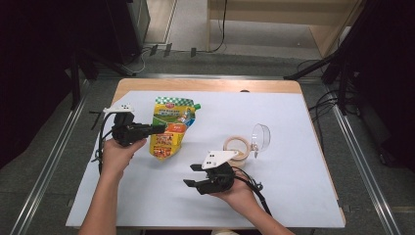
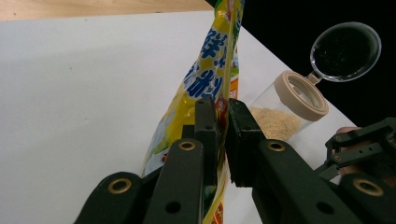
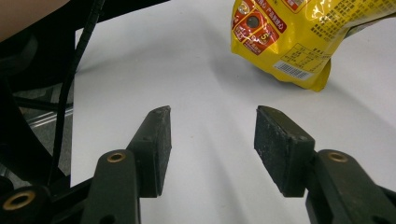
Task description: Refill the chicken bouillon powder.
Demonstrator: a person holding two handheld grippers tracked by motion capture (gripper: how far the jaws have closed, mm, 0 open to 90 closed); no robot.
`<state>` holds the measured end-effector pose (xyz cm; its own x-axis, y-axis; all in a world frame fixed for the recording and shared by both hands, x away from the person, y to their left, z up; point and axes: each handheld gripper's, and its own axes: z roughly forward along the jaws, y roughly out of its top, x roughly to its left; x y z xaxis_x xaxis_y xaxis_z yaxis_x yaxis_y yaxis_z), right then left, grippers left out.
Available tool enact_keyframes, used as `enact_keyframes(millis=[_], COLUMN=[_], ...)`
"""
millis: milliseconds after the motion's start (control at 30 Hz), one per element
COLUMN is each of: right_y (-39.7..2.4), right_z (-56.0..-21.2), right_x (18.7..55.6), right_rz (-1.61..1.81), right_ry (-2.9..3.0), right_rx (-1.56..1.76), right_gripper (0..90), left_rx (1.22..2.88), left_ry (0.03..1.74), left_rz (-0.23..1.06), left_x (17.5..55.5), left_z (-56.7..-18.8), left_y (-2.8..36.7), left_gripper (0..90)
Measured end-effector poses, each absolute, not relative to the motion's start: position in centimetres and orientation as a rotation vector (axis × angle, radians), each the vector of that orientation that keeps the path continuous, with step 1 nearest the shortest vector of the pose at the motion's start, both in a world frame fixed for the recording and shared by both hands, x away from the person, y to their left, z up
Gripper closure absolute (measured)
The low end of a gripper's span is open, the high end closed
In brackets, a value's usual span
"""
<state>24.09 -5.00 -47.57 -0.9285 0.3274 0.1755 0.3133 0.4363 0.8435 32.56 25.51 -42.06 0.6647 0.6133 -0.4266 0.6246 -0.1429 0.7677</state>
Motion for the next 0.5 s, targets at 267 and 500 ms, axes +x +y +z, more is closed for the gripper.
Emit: enact_keyframes(millis=[267,500], right_y=[-4.7,-4.6], right_z=[-47.7,-47.7], right_x=[23.9,23.9], right_rz=[1.532,1.533], right_ry=[2.665,2.665], right_rx=[0.577,0.571], right_gripper=[47.8,47.8], left_rx=[1.803,1.774], left_ry=[1.020,0.987], left_rz=[-0.041,-0.044], left_x=[32.4,32.1], left_z=[-42.4,-41.9], left_y=[26.4,26.8], left_gripper=[77.8,69.3])
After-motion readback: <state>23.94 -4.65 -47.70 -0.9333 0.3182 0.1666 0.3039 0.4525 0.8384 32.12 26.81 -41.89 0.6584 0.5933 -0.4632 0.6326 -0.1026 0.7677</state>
